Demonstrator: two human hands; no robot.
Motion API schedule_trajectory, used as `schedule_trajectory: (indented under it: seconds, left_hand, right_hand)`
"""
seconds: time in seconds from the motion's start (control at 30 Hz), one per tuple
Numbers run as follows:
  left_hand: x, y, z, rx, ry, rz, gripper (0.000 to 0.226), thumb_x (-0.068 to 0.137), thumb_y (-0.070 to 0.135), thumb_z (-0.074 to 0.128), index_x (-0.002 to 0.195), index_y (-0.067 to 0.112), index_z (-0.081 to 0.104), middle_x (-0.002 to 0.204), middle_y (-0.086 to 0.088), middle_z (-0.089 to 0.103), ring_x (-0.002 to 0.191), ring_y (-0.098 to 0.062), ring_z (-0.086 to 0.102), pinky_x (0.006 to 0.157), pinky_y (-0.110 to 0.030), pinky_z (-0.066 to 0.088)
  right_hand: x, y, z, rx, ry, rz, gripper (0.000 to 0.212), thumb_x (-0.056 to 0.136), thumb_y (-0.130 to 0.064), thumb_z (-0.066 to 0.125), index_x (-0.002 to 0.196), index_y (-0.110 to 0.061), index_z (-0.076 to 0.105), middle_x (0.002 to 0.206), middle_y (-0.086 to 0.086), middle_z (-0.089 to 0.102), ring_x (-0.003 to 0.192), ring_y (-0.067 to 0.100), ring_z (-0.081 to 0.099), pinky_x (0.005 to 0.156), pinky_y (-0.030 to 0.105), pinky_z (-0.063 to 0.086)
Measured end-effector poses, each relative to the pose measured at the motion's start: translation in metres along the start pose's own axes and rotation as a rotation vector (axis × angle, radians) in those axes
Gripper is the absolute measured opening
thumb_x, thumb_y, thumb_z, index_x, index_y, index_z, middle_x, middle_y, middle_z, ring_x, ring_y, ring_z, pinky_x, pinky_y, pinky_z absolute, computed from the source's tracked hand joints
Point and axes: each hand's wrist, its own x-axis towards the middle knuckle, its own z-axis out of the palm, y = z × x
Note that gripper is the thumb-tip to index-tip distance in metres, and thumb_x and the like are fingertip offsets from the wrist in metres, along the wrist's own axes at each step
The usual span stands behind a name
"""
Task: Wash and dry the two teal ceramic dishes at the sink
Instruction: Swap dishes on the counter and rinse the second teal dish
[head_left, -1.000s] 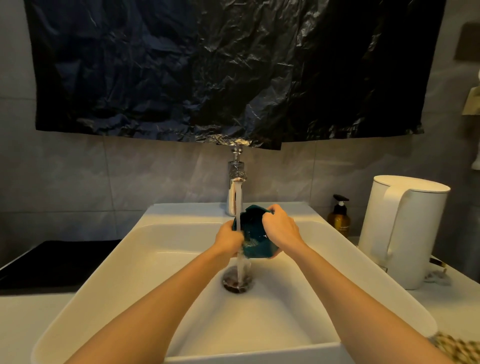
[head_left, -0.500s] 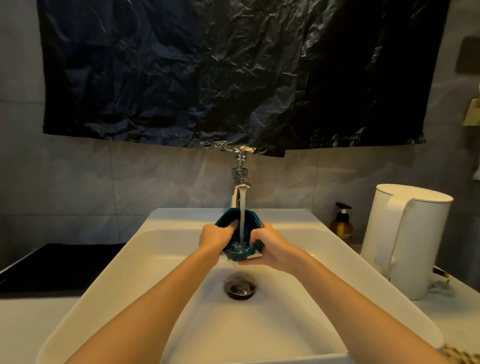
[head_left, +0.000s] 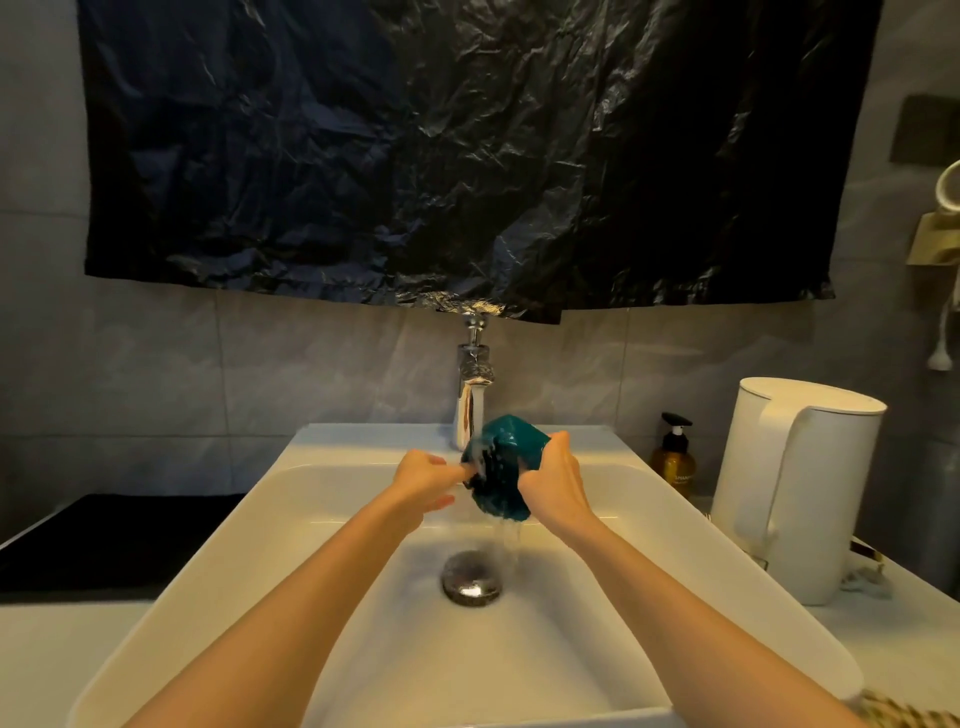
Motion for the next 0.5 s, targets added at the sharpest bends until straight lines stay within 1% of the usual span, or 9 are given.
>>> schedule_trajectory:
  seconds: [0.07,0.1,0.17,0.23,0.27,0.33,0.4,0.47,0.5]
  left_hand:
    - [-0.006,0.006,-0.002,-0.151,-0.13,-0.158,0.029,0.084,0.027,0.068,0.097,0.002,0.059,0.077,-0.006,0.058,0.067,-0.012,0.054,0.062,-0.02,0.051]
    - [-0.01,0.009,-0.002,-0.315,-0.223,-0.226,0.022,0.088,0.023,0.064,0.093,0.002,0.061,0.073,-0.007,0.059,0.065,-0.012,0.055,0.061,-0.02,0.052]
    - [-0.013,0.012,-0.003,-0.702,-0.305,-0.306,0.02,0.095,0.014,0.052,0.102,-0.003,0.061,0.087,-0.016,0.067,0.08,-0.022,0.063,0.075,-0.03,0.054]
    - [-0.015,0.017,-0.003,-0.919,-0.317,-0.329,0.03,0.099,0.015,0.041,0.114,-0.008,0.054,0.103,-0.026,0.064,0.099,-0.034,0.061,0.092,-0.04,0.048]
    - [-0.018,0.02,-0.002,-0.96,-0.316,-0.337,0.033,0.099,0.017,0.039,0.116,-0.009,0.051,0.107,-0.028,0.063,0.106,-0.036,0.059,0.097,-0.042,0.045]
    - [-0.026,0.026,0.001,-1.005,-0.328,-0.323,0.03,0.099,0.019,0.044,0.114,-0.006,0.052,0.11,-0.027,0.061,0.115,-0.036,0.056,0.098,-0.043,0.043]
    - [-0.031,0.031,0.004,-0.987,-0.309,-0.266,0.022,0.096,0.014,0.051,0.105,-0.005,0.056,0.11,-0.025,0.062,0.118,-0.033,0.055,0.094,-0.042,0.043]
    - [-0.031,0.032,0.005,-0.949,-0.268,-0.216,0.016,0.095,0.011,0.052,0.093,-0.004,0.059,0.114,-0.021,0.062,0.12,-0.029,0.054,0.095,-0.039,0.043]
    - [-0.03,0.031,0.004,-0.927,-0.248,-0.196,0.016,0.095,0.011,0.052,0.092,-0.003,0.059,0.116,-0.019,0.061,0.12,-0.029,0.054,0.095,-0.038,0.043]
  right_hand:
    - [-0.001,0.002,-0.001,-0.055,0.05,-0.039,0.033,0.084,0.005,0.055,0.102,-0.011,0.033,0.104,0.007,0.048,0.093,0.022,0.052,0.078,0.039,0.054]
    - [-0.001,0.003,-0.001,-0.082,0.071,-0.07,0.034,0.084,0.005,0.055,0.101,-0.012,0.032,0.104,0.008,0.049,0.092,0.022,0.052,0.075,0.037,0.053]
    - [-0.002,0.004,-0.002,-0.103,0.104,-0.136,0.035,0.083,0.005,0.057,0.1,-0.013,0.032,0.106,0.01,0.051,0.091,0.023,0.052,0.073,0.035,0.048]
    - [-0.003,0.005,-0.001,-0.094,0.117,-0.173,0.04,0.081,0.004,0.061,0.102,-0.015,0.032,0.11,0.01,0.052,0.094,0.022,0.053,0.076,0.034,0.05]
    - [-0.003,0.006,0.0,-0.096,0.113,-0.199,0.042,0.081,0.003,0.062,0.103,-0.016,0.032,0.11,0.009,0.052,0.094,0.02,0.053,0.077,0.033,0.051]
    - [-0.004,0.007,0.004,-0.114,0.078,-0.284,0.043,0.079,0.002,0.065,0.102,-0.016,0.033,0.107,0.007,0.052,0.092,0.018,0.053,0.075,0.03,0.052]
    - [-0.005,0.007,0.007,-0.091,0.043,-0.365,0.041,0.078,0.001,0.063,0.101,-0.016,0.034,0.103,0.008,0.052,0.089,0.019,0.055,0.072,0.03,0.05]
    - [-0.005,0.006,0.012,-0.064,0.011,-0.42,0.04,0.078,-0.001,0.064,0.099,-0.015,0.033,0.101,0.008,0.052,0.089,0.02,0.055,0.07,0.028,0.047]
    - [-0.005,0.006,0.015,-0.058,-0.017,-0.42,0.042,0.078,-0.003,0.066,0.099,-0.015,0.032,0.101,0.007,0.05,0.089,0.019,0.054,0.07,0.027,0.047]
